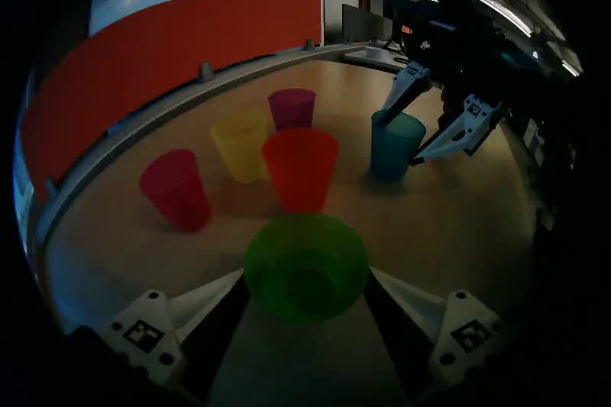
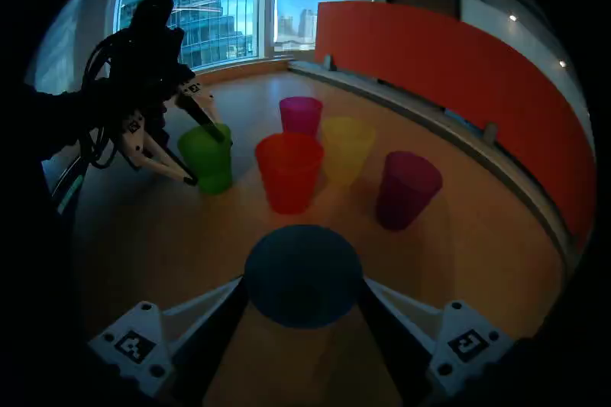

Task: Pour water

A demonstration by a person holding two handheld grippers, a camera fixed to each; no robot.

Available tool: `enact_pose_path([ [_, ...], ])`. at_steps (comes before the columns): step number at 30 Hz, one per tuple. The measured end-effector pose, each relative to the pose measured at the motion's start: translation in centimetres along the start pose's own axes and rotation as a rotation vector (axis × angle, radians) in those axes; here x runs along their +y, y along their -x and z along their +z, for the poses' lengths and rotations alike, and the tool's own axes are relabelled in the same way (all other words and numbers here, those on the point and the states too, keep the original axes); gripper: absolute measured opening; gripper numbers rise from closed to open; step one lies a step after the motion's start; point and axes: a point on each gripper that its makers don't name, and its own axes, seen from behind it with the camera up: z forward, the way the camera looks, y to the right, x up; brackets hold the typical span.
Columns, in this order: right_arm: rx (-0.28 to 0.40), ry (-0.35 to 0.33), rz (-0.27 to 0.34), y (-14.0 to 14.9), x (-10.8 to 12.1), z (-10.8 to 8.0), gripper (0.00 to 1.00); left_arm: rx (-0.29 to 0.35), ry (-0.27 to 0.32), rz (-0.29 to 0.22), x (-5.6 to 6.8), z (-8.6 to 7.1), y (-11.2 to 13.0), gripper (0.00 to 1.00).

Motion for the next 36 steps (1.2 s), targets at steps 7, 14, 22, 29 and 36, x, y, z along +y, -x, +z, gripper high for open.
enact_pose_path([
  [7,0.003,0.007,0.005,0.2,0.1,-0.5,1.00,-0.009,-0.006,-0.015,-0.3,-0.2,0.3,0.97],
  [14,0.006,0.021,0.013,0.7,0.1,-1.5,1.00,-0.017,-0.029,-0.017,-0.6,-1.3,0.8,0.97],
  [22,0.019,0.056,0.026,1.4,0.2,-3.6,1.00,-0.013,-0.081,-0.033,-0.9,-3.7,1.7,0.97],
  [29,0.038,0.092,0.040,2.0,0.3,-5.8,1.00,0.012,-0.114,-0.054,-0.6,-5.8,2.0,0.97],
  [36,0.077,0.113,0.062,1.6,0.1,-7.0,1.00,0.047,-0.159,-0.056,-0.3,-7.5,1.6,0.97],
])
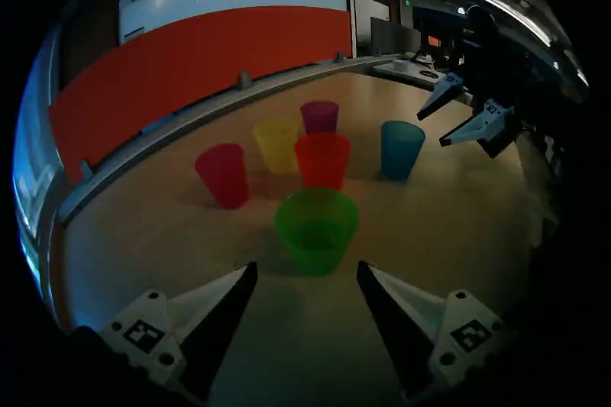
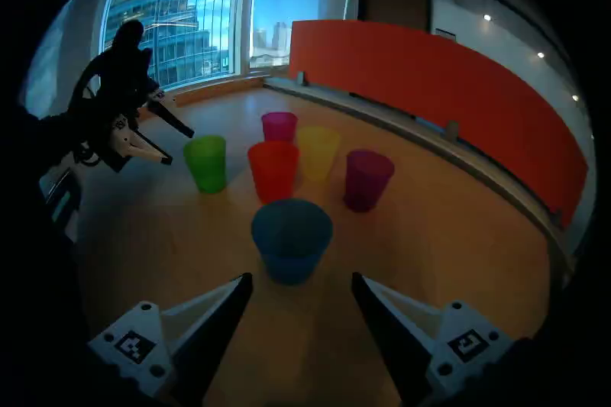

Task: Pour water

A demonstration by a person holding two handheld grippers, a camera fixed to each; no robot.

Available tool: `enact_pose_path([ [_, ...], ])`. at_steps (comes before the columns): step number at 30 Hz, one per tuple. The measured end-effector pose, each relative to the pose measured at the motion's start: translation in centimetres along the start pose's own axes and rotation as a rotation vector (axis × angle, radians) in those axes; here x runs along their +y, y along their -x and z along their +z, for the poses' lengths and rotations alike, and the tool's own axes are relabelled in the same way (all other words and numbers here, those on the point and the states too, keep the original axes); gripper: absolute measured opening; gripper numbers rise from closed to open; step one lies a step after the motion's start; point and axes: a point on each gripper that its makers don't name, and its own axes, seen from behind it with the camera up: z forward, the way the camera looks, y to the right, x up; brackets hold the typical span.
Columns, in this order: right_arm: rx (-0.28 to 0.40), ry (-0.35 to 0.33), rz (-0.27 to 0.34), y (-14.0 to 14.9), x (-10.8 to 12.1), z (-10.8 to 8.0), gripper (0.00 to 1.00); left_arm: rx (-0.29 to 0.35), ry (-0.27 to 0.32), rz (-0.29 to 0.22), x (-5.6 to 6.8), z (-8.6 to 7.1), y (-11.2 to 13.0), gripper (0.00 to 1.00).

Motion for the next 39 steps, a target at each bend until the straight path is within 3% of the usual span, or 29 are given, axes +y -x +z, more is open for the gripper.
enact_pose_path([
  [6,0.041,0.041,0.027,-0.7,0.3,-1.1,1.00,0.047,-0.047,-0.012,-0.3,-1.5,-0.5,0.97],
  [18,0.171,0.173,0.105,-3.5,2.0,-3.4,1.00,0.199,-0.197,-0.096,-3.1,-4.2,-2.7,0.97],
  [27,0.250,0.275,0.135,-5.0,3.8,-4.4,1.00,0.288,-0.285,-0.143,-4.4,-5.5,-3.5,0.97],
  [39,0.425,0.507,0.250,-7.9,8.3,-6.8,1.00,0.429,-0.414,-0.223,-6.6,-7.9,-5.9,0.97],
])
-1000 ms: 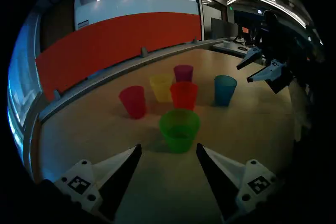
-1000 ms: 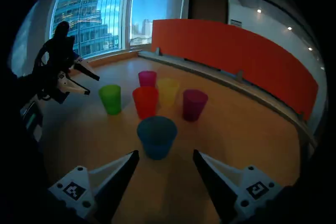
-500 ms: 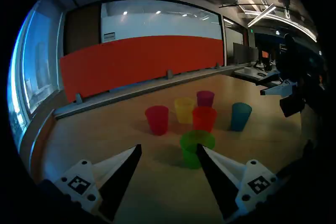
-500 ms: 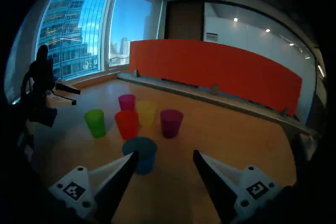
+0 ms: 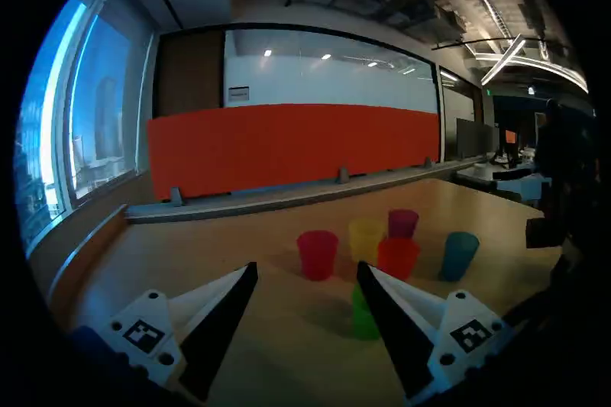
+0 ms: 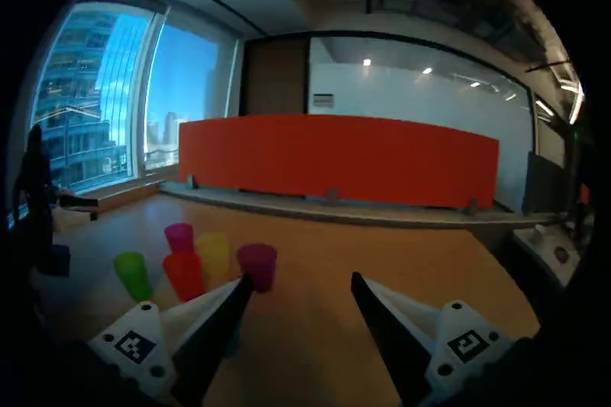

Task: Pour water

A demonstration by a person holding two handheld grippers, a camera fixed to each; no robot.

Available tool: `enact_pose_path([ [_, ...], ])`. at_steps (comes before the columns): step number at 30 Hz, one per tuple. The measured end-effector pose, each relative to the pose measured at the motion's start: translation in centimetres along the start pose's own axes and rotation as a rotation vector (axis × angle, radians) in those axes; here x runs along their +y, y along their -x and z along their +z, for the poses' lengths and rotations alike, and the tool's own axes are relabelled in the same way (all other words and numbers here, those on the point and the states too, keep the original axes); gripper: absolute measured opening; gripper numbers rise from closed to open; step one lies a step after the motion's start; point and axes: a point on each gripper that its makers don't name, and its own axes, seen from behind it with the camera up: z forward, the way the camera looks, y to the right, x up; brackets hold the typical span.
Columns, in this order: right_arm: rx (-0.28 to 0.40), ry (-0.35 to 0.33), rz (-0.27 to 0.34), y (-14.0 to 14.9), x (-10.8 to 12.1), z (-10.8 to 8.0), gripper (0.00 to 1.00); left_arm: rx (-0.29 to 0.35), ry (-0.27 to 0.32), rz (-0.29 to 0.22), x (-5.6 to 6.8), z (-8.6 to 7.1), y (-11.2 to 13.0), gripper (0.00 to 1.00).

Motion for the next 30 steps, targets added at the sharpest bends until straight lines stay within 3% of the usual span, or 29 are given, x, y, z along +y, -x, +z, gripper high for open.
enact_pose_path([
  [8,0.106,0.158,0.023,-2.3,2.7,-0.5,1.00,0.087,-0.084,-0.052,-1.2,-0.3,-2.1,0.97],
  [14,0.153,0.236,0.030,-3.1,3.8,-1.2,1.00,0.126,-0.160,-0.066,-2.3,-0.9,-2.8,0.97],
  [23,0.163,0.283,0.017,-2.8,4.4,-1.4,1.00,0.142,-0.214,-0.048,-2.7,-0.9,-2.7,0.97],
  [30,0.176,0.288,0.047,-3.0,4.5,-1.4,1.00,0.175,-0.256,-0.049,-3.3,-1.0,-3.1,0.97],
])
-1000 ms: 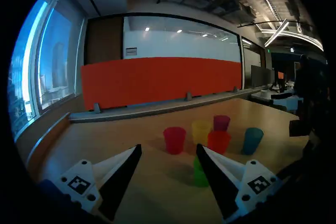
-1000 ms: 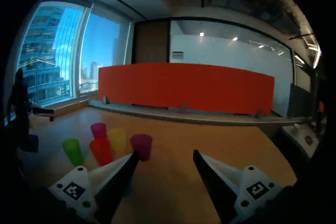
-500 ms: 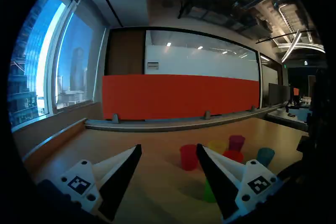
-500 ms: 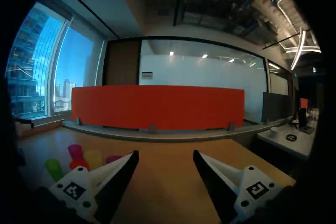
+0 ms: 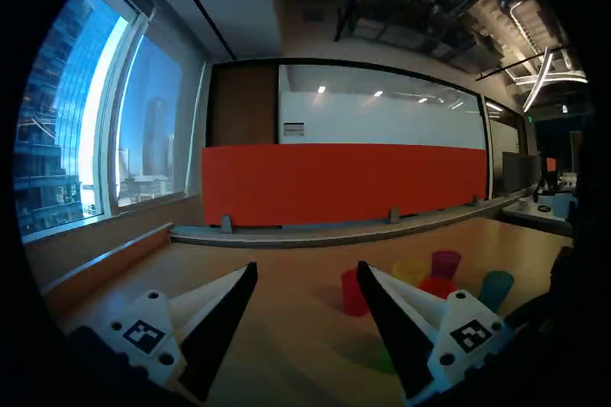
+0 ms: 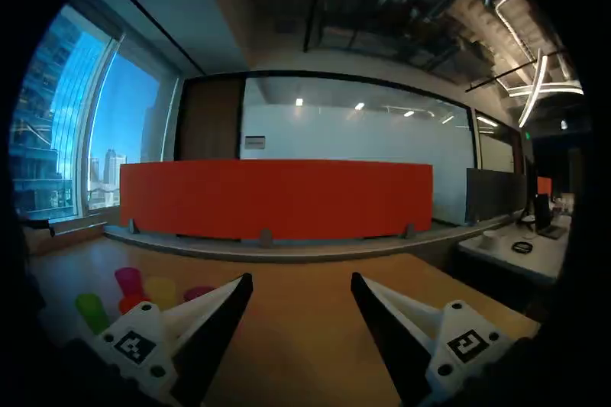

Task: Pour water

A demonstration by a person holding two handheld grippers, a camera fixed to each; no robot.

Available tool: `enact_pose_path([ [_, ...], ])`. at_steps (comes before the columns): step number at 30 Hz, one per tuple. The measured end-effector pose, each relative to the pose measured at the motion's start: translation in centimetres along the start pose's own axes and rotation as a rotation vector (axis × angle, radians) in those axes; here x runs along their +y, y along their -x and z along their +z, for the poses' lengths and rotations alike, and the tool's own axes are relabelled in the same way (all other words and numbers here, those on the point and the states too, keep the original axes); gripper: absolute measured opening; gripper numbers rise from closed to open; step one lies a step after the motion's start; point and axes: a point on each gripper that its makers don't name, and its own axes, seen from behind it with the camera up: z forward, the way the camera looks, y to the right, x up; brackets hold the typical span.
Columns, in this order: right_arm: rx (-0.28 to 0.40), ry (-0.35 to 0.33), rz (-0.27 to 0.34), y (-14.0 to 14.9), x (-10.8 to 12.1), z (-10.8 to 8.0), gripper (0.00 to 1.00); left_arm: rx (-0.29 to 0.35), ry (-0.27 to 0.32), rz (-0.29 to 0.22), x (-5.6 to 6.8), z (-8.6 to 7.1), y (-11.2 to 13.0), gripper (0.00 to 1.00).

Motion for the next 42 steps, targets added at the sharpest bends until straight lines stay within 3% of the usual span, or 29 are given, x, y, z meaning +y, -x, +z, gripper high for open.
enact_pose_path([
  [14,-0.023,0.051,-0.015,0.6,1.4,-0.4,1.00,0.014,-0.061,-0.011,-1.6,-0.2,3.0,0.97],
  [29,-0.046,0.076,-0.013,0.9,2.2,-0.7,1.00,0.017,-0.075,0.018,-1.1,0.1,4.9,0.97],
  [42,-0.057,0.091,-0.015,1.2,3.0,-1.0,1.00,0.007,-0.084,0.041,-1.5,0.0,6.2,0.97],
])
